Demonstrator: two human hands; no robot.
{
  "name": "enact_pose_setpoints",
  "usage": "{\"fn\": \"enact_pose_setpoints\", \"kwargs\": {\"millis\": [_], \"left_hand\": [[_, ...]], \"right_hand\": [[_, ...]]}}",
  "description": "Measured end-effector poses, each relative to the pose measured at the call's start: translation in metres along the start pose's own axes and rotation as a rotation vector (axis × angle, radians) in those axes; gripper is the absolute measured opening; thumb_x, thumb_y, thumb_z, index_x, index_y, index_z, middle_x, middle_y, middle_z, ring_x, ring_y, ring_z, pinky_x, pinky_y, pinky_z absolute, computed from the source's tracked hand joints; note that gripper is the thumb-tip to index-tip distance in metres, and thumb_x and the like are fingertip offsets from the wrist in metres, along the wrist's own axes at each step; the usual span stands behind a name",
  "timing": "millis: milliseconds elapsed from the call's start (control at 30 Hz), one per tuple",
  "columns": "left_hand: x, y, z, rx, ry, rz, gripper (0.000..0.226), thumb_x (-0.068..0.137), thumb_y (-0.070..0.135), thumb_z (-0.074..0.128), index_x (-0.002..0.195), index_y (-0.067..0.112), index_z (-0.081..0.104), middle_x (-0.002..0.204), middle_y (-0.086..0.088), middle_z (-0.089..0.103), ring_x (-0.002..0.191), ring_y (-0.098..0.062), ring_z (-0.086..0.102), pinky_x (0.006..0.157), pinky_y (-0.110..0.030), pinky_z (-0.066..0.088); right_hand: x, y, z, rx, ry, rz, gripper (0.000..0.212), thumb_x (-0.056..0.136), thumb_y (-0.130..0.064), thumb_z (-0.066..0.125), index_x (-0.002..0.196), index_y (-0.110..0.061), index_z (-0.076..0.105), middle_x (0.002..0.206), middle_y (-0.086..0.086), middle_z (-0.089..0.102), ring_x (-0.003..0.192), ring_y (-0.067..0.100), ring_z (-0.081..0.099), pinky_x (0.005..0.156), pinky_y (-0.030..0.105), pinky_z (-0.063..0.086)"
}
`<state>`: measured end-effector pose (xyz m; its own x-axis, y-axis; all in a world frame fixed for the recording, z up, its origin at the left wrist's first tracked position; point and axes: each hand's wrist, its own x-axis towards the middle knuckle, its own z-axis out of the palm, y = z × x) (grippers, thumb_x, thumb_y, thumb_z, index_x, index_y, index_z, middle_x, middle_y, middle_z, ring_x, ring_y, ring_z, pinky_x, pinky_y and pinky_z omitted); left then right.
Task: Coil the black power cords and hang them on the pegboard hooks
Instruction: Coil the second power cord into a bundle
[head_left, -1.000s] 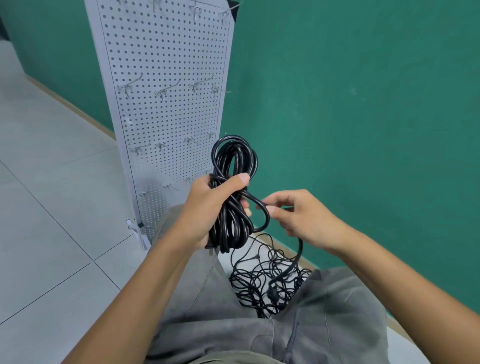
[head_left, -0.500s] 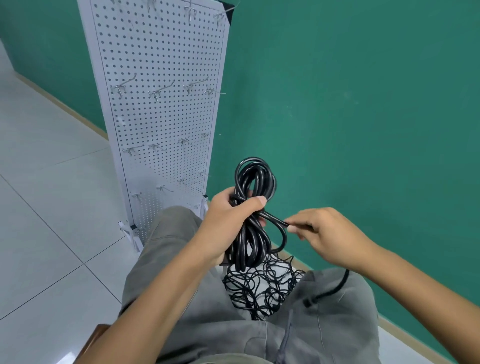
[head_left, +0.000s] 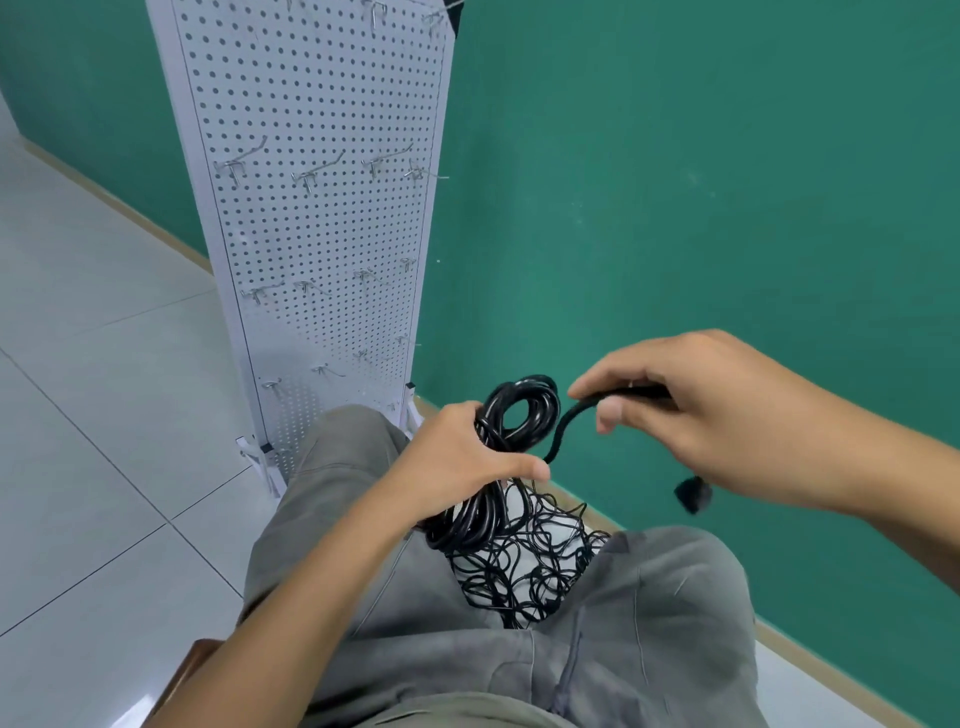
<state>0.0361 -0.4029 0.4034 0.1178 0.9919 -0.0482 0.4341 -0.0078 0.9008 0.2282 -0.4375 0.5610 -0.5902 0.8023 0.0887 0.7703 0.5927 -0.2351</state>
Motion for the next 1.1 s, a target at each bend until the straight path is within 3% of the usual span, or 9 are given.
{"fn": "enact_pose_setpoints", "kwargs": {"millis": [300,400,533,633,767,867,967,1033,1100], "left_hand": [[-0.018,0.024,0.019,0.158,-0.052,0.172,0.043,0.073,0.058,0.076,0.064,0.024,0.053,0.058,0.014,0.059,0.062,-0.006,0.058,0.058,-0.028,0.043],[-0.022,0.026,0.019,0.116,-0.101,0.225,0.027,0.082,0.046,0.076,0.073,0.031,0.056,0.062,0.020,0.060,0.063,-0.002,0.056,0.058,-0.020,0.038],[-0.022,0.023,0.014,0.066,-0.150,0.266,0.022,0.086,0.045,0.075,0.095,0.028,0.065,0.078,0.010,0.068,0.074,-0.005,0.063,0.070,-0.026,0.051],[-0.023,0.024,0.010,-0.053,-0.171,0.300,0.030,0.086,0.043,0.075,0.109,0.027,0.066,0.090,0.007,0.073,0.085,-0.011,0.069,0.084,-0.039,0.057],[-0.027,0.027,0.006,-0.219,-0.151,0.391,0.041,0.081,0.047,0.070,0.115,0.023,0.065,0.099,-0.001,0.073,0.093,-0.022,0.070,0.090,-0.048,0.055],[-0.028,0.030,0.002,-0.352,-0.087,0.437,0.046,0.079,0.046,0.069,0.113,0.015,0.065,0.097,-0.006,0.072,0.088,-0.027,0.068,0.083,-0.042,0.057],[-0.028,0.032,-0.004,-0.472,0.002,0.453,0.038,0.078,0.042,0.067,0.103,0.014,0.066,0.083,0.010,0.069,0.075,-0.008,0.065,0.072,-0.020,0.051],[-0.027,0.032,-0.006,-0.532,0.049,0.435,0.031,0.078,0.041,0.067,0.098,0.017,0.067,0.079,0.013,0.067,0.070,-0.004,0.064,0.069,-0.017,0.050],[-0.026,0.033,-0.006,-0.601,0.093,0.385,0.028,0.080,0.035,0.071,0.097,0.012,0.067,0.076,0.007,0.067,0.064,-0.007,0.065,0.063,-0.018,0.052]], "right_hand": [[0.048,-0.028,-0.014,0.045,-0.055,-0.163,0.009,0.092,-0.009,0.071,0.090,-0.018,0.073,0.076,-0.014,0.074,0.078,-0.002,0.067,0.072,0.012,0.048],[0.069,-0.028,-0.022,0.111,-0.153,-0.152,0.009,0.092,-0.022,0.075,0.084,-0.017,0.072,0.074,-0.008,0.073,0.068,0.004,0.065,0.070,0.018,0.047],[0.091,-0.018,-0.029,0.279,-0.289,-0.027,0.073,0.097,-0.069,0.034,0.090,-0.011,0.076,0.074,0.000,0.069,0.074,0.011,0.059,0.082,0.027,0.045],[0.107,-0.003,-0.024,0.511,-0.381,0.030,0.101,0.101,-0.065,0.000,0.094,0.004,0.073,0.073,0.000,0.062,0.079,0.020,0.049,0.095,0.031,0.044],[0.120,0.021,-0.012,0.715,-0.422,0.099,0.116,0.094,-0.071,-0.013,0.093,0.004,0.075,0.074,0.013,0.049,0.075,0.021,0.042,0.082,0.035,0.033],[0.118,0.043,0.004,0.884,-0.435,0.167,0.121,0.087,-0.080,-0.014,0.097,0.000,0.077,0.076,0.011,0.048,0.073,0.020,0.041,0.075,0.036,0.031],[0.101,0.060,0.024,1.123,-0.388,0.242,0.122,0.085,-0.083,-0.010,0.109,0.006,0.069,0.085,0.013,0.069,0.077,0.022,0.066,0.073,0.032,0.053],[0.089,0.070,0.040,1.231,-0.334,0.219,0.121,0.085,-0.086,0.000,0.112,0.009,0.069,0.100,0.022,0.072,0.092,0.028,0.069,0.091,0.037,0.054],[0.078,0.077,0.054,1.295,-0.300,0.168,0.124,0.078,-0.094,0.030,0.126,0.016,0.059,0.120,0.030,0.055,0.103,0.031,0.051,0.109,0.046,0.038]]}}
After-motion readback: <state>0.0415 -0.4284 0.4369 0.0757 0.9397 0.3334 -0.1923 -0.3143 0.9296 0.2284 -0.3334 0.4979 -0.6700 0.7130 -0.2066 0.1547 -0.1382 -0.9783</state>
